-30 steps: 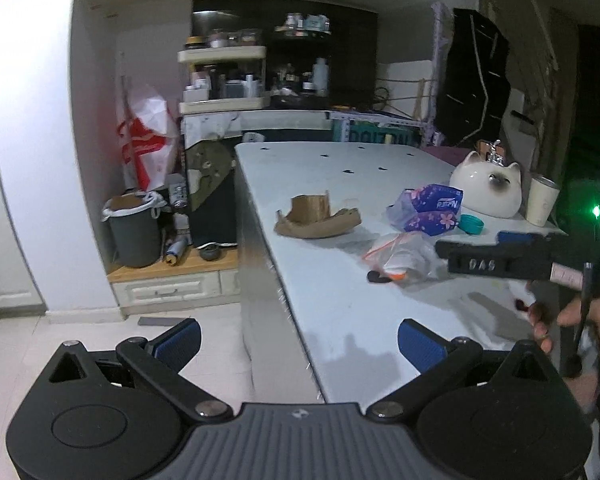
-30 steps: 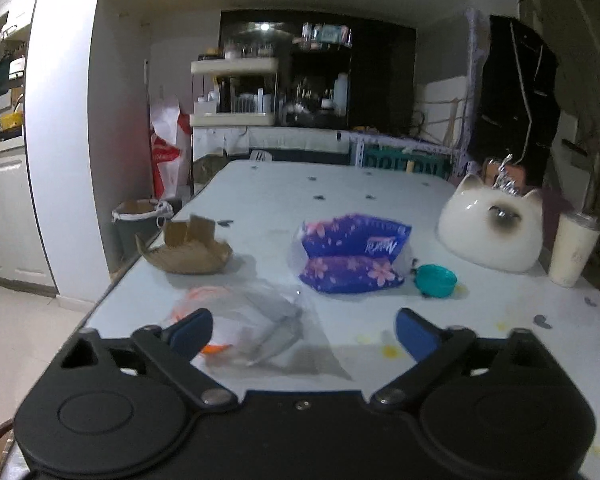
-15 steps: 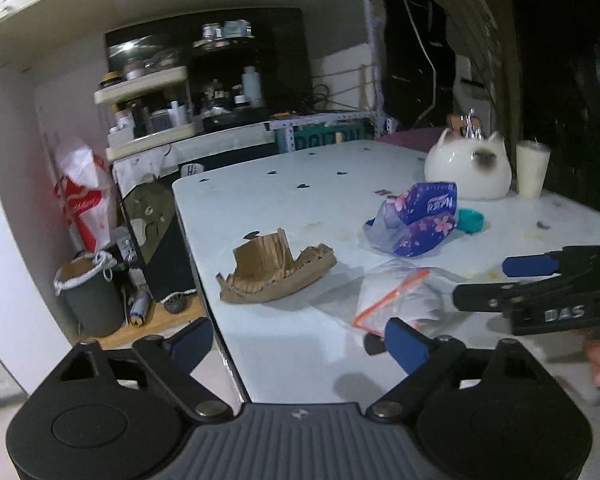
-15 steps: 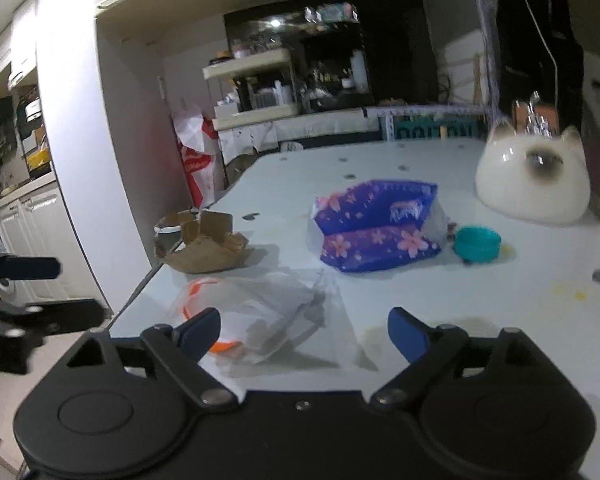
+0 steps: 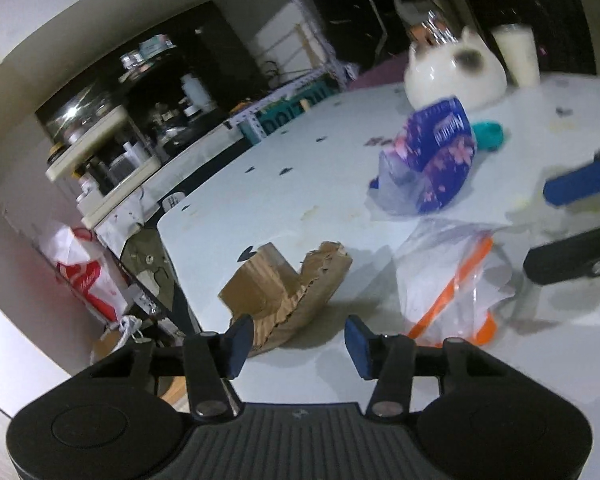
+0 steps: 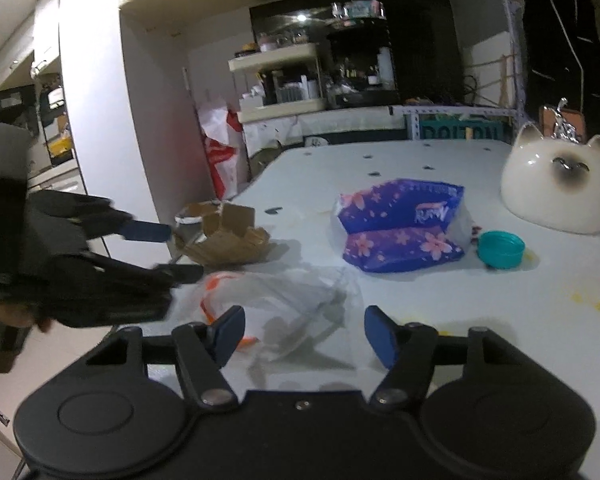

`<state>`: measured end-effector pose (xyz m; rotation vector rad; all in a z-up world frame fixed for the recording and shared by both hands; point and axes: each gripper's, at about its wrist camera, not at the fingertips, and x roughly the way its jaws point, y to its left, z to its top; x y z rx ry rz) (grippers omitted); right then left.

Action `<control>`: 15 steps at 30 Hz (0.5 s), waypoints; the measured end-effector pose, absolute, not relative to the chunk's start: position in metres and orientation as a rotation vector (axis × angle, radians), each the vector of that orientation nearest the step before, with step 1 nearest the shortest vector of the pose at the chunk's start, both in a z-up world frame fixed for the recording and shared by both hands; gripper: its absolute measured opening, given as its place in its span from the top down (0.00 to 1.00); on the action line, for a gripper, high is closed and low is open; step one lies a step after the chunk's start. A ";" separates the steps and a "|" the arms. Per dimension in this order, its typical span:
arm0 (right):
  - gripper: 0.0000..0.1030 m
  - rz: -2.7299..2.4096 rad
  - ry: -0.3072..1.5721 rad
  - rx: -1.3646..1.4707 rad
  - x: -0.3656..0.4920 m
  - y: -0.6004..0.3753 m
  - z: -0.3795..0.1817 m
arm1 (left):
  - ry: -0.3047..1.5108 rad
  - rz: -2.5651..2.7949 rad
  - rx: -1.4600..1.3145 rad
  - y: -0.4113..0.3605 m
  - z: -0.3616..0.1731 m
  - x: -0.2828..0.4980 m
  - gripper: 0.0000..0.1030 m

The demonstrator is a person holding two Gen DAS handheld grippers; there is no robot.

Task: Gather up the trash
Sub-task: 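Grasp the brown cardboard scrap with the left tool while the right tool grasps the clear zip bag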

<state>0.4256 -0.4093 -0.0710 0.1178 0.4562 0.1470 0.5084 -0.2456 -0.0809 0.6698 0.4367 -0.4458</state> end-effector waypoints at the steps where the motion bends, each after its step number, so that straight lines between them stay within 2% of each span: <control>1: 0.36 0.149 0.457 0.116 0.426 -0.409 -0.071 | 0.443 -0.437 0.682 -0.248 -0.084 0.511 0.54; 4: 0.43 0.154 0.457 0.078 0.427 -0.403 -0.070 | 0.454 -0.409 0.710 -0.254 -0.093 0.518 0.66; 8: 0.43 0.166 0.442 0.040 0.426 -0.399 -0.069 | 0.443 -0.387 0.705 -0.255 -0.097 0.520 0.91; 15: 0.43 0.172 0.434 0.049 0.425 -0.403 -0.068 | 0.414 -0.437 0.678 -0.260 -0.096 0.494 0.94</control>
